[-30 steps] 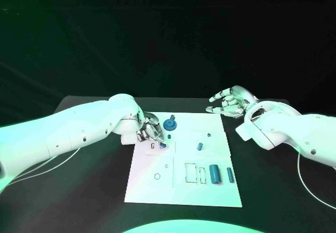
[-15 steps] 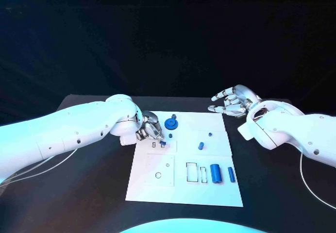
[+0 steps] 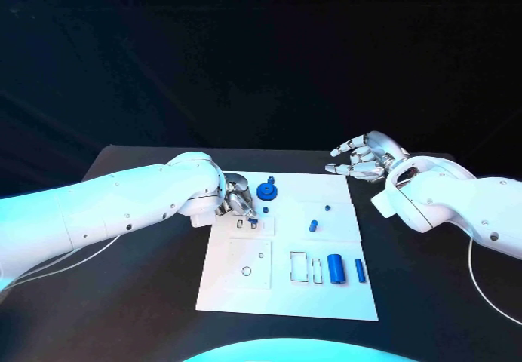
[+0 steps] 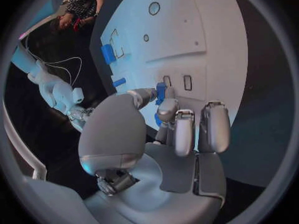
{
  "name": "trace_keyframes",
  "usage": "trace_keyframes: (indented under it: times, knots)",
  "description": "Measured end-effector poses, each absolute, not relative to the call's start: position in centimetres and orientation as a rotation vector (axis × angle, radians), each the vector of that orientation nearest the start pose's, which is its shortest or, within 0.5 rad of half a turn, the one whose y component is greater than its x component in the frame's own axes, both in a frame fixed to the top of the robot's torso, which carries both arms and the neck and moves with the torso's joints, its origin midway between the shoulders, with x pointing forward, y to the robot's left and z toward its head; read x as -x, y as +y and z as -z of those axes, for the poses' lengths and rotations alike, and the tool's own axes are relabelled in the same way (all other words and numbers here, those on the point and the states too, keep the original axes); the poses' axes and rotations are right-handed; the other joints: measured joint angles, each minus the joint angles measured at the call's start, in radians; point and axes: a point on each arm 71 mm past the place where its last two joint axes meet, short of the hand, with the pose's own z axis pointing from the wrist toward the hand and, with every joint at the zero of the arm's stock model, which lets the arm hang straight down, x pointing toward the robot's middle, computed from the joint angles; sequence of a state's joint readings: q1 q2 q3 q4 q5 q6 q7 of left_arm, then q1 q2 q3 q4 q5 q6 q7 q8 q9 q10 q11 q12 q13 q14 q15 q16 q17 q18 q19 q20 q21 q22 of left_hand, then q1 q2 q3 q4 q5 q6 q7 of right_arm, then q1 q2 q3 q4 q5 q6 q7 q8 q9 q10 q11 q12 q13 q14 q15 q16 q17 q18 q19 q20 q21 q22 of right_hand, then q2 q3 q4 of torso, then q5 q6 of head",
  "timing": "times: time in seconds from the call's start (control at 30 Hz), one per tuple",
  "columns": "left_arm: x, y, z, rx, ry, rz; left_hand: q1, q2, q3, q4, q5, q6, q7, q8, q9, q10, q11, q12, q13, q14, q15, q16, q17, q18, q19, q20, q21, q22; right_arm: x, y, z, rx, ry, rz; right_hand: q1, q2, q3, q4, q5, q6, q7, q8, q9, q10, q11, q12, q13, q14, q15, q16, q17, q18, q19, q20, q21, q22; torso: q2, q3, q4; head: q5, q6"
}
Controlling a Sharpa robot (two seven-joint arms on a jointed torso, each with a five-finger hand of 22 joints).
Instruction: Assemble the parts on the task board
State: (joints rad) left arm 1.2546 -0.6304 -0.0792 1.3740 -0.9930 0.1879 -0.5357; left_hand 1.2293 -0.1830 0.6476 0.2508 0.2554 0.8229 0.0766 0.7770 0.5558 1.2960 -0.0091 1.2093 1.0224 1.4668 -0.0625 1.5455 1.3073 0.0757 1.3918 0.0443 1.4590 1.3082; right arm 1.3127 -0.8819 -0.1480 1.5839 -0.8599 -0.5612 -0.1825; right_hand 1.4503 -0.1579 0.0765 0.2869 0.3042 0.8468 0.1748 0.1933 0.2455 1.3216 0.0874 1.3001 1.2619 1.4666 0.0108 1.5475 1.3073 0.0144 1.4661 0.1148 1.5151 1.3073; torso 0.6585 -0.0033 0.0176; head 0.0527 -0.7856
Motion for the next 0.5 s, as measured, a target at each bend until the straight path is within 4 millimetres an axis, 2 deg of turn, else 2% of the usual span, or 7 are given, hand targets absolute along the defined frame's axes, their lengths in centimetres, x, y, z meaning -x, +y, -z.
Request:
trace_keyframes:
  times: [0.2, 0.27, 0.5]
  knots:
    - [-49.76, 14.76, 22.8, 0.111, 2.4, 0.45, -0.005, -0.005, 0.007, -0.001, 0.0, 0.0, 0.0, -0.001, 0.0, 0.004, -0.003, 0.004, 0.002, 0.0, 0.0, 0.0, 0.0, 0.0, 0.0, 0.0, 0.0, 0.0, -48.71, -22.47, 16.82, -0.529, 1.647, -0.757, 0.0, 0.0, 0.0, 0.0, 0.0, 0.0, 0.0, 0.0, -0.001, 0.0, 0.0, 0.0, 0.0, 0.0, 0.0, 0.0, 0.001, 0.0, 0.0, 0.0, 0.0, 0.0, 0.0, 0.0001, 0.0002, -0.001, -0.002]
    - [-49.75, 14.71, 22.83, 0.106, 2.399, 0.447, -0.01, -0.01, 0.022, -0.016, 0.0, 0.002, -0.002, -0.001, 0.0, 0.004, -0.003, 0.005, 0.002, 0.0, 0.0, 0.0, 0.0, 0.0, 0.0, 0.0, 0.0, 0.0, -48.71, -22.47, 16.82, -0.529, 1.647, -0.756, 0.0, 0.0, 0.0, 0.0, 0.0, 0.0, 0.0, 0.0, -0.001, 0.0, 0.0, 0.0, 0.0, 0.0, 0.0, 0.0, 0.001, 0.0, 0.0, 0.0, 0.0, 0.001, 0.0, 0.0, 0.0003, -0.001, -0.002]
    - [-49.68, 14.68, 22.9, 0.094, 2.4, 0.44, -0.017, -0.009, 0.022, -0.017, 0.007, 0.007, 0.0, 0.003, 0.0, 0.011, -0.003, 0.005, 0.007, 0.0, 0.0, 0.0, 0.0, 0.0, 0.0, 0.0, 0.0, 0.0, -48.72, -22.49, 16.86, -0.529, 1.648, -0.756, 0.0, 0.0, 0.0, 0.0, 0.0, 0.0, 0.0, 0.0, -0.001, 0.0, 0.0, 0.0, 0.0, 0.0, 0.0, 0.0, 0.001, 0.0, 0.0, 0.0, 0.0, 0.001, 0.0, 0.0001, 0.0006, -0.001, -0.005]
